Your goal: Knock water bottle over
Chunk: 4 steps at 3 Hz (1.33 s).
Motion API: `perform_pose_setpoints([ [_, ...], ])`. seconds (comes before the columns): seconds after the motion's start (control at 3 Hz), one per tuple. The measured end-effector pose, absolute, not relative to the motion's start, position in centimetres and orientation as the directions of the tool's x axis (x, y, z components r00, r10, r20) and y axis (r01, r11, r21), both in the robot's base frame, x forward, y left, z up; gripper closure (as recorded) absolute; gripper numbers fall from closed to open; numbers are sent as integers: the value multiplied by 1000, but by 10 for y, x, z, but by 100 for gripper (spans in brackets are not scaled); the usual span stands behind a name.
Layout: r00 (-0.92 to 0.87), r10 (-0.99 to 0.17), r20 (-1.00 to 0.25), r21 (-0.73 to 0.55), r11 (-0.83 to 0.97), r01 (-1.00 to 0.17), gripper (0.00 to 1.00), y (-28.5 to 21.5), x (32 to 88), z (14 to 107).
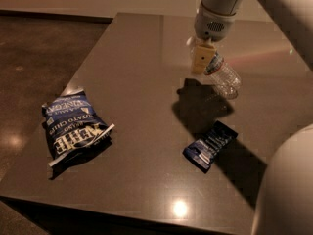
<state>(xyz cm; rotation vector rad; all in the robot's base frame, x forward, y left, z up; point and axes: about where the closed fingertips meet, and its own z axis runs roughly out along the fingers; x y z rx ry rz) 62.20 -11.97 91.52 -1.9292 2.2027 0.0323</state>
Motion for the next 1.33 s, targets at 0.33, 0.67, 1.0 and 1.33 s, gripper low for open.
perform_pose_setpoints([
  [0.33, -101, -981, -169, -105, 119, -987, 0, -116, 614, 908],
  [0.67, -92, -982, -166, -87, 108, -990, 0, -115, 607, 902],
  [1.0, -102, -982, -161, -63, 114, -992, 0, -121, 598, 895],
  [1.33, -102, -982, -161, -63, 114, -992, 0, -121, 598, 895],
])
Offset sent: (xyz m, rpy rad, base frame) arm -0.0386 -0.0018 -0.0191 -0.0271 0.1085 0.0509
